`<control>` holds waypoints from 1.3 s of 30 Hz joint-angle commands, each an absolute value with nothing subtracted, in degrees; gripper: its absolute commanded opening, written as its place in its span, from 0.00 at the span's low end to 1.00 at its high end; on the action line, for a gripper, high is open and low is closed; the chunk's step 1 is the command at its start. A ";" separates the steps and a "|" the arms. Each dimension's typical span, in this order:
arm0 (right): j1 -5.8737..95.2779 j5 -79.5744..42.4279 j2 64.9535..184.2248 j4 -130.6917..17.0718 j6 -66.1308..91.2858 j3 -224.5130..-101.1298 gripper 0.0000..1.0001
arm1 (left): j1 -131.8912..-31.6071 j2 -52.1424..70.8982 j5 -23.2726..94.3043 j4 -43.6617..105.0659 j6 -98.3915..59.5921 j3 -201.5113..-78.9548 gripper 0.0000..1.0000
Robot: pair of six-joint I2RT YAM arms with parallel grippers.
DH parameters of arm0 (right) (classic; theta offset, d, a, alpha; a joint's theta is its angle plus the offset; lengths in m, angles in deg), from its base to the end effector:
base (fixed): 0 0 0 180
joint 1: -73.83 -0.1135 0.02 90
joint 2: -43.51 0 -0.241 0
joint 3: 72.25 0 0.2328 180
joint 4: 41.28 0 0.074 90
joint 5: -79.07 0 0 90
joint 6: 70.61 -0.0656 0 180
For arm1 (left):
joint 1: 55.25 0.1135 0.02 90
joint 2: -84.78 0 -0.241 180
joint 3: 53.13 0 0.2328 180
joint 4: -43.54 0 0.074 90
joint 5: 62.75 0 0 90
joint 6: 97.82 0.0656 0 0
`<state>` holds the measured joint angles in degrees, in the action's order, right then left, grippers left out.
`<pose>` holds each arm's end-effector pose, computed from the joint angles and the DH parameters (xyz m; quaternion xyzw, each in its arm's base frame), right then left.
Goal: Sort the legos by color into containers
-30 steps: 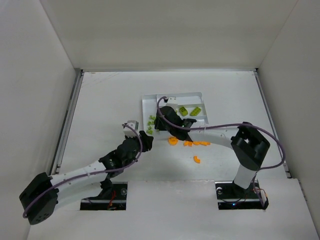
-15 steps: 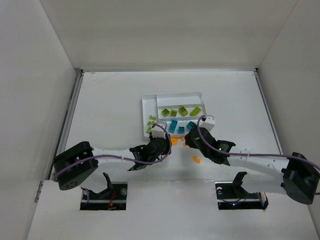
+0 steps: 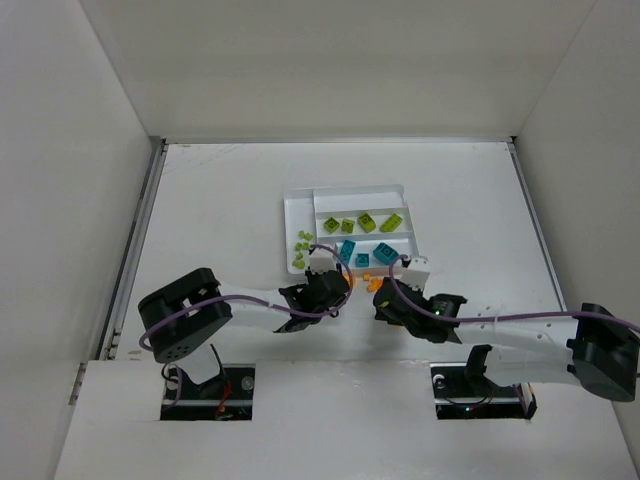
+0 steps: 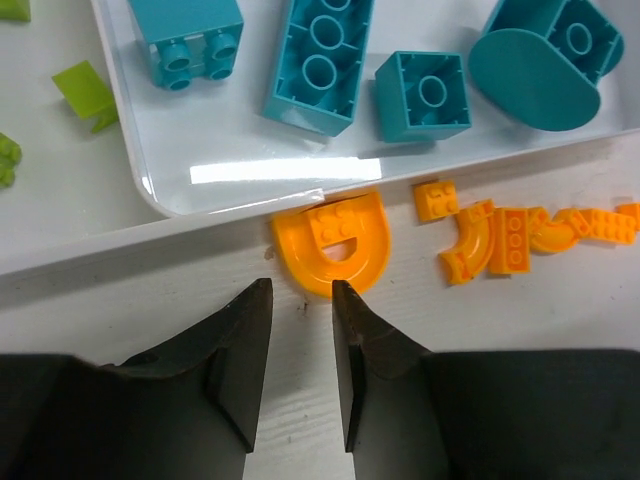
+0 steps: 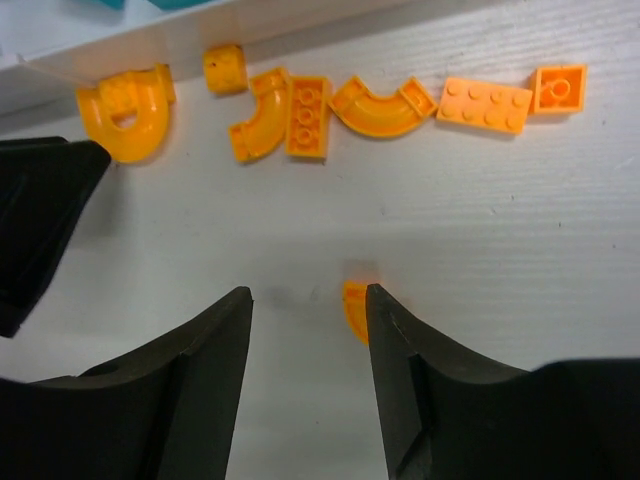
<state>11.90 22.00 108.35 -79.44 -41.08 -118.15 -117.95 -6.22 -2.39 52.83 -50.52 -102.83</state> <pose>0.1293 0.1666 0.1477 0.0685 0.9207 0.1070 0.3690 0.1711 -0.2608 0.1314 0.0247 0.8542 -0.2372 0.4619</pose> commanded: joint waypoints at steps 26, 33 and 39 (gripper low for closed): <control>10.59 21.42 113.20 -81.71 -39.06 -120.32 0.61 | -115.94 -9.97 -3.07 55.41 -53.79 -103.05 0.00; 10.86 17.72 115.49 -79.07 -37.21 -120.06 0.48 | -116.73 -1.54 -2.54 54.09 -53.26 -98.31 0.00; 10.24 16.40 117.24 -78.72 -37.38 -120.23 0.30 | -115.85 8.30 -1.84 52.24 -52.21 -96.36 0.00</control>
